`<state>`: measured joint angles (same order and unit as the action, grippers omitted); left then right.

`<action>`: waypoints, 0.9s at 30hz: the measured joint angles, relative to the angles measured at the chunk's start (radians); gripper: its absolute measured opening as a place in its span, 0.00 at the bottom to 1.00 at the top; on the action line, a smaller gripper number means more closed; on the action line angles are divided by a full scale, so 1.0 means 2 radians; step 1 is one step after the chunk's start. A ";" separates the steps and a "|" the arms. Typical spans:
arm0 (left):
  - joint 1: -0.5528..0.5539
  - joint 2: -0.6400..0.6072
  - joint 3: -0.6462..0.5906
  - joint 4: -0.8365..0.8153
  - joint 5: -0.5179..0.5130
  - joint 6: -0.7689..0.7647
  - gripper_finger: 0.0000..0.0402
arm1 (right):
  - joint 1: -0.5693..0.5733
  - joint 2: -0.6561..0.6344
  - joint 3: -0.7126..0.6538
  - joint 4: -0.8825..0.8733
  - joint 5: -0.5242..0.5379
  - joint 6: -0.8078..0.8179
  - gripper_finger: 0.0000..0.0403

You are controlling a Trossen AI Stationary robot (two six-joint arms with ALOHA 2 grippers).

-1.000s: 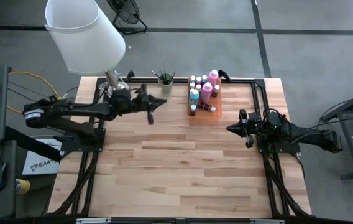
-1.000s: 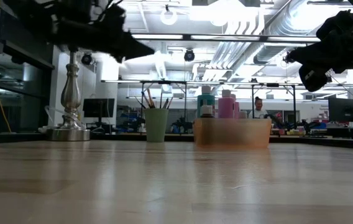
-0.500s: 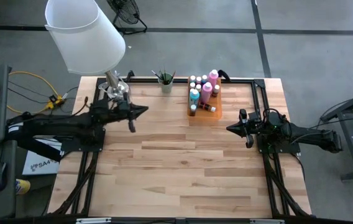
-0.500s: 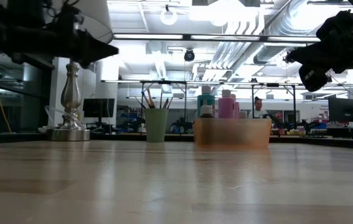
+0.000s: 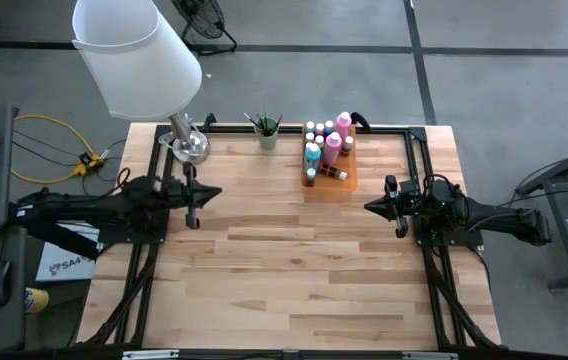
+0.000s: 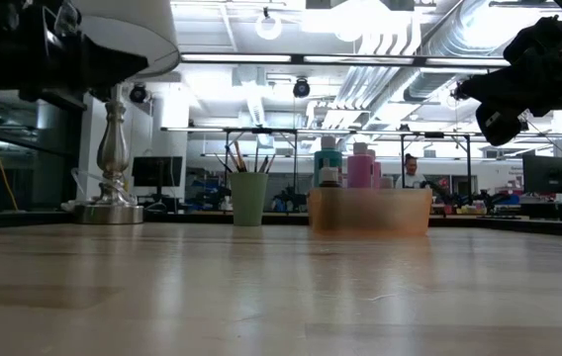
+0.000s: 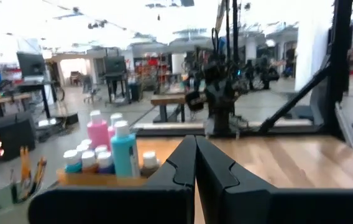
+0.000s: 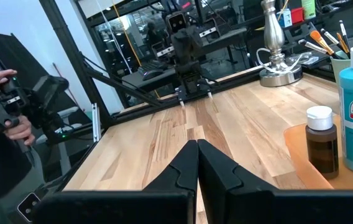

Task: Pick & Place Paint Supplies
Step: Return to Home Position

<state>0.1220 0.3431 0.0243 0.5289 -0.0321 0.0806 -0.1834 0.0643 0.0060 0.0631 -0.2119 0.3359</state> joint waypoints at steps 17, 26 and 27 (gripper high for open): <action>-0.009 -0.169 0.002 -0.262 -0.040 -0.017 0.00 | 0.000 0.000 0.000 0.000 0.000 0.000 0.01; -0.009 -0.168 0.003 -0.270 -0.032 -0.068 0.00 | 0.000 0.000 0.000 0.000 0.000 0.000 0.01; -0.009 -0.168 0.003 -0.268 -0.032 -0.069 0.00 | 0.000 0.000 0.000 0.000 0.000 0.000 0.01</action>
<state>0.1043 0.0064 0.0309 -0.0064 -0.0962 -0.0570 -0.1833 0.0645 0.0061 0.0628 -0.2119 0.3362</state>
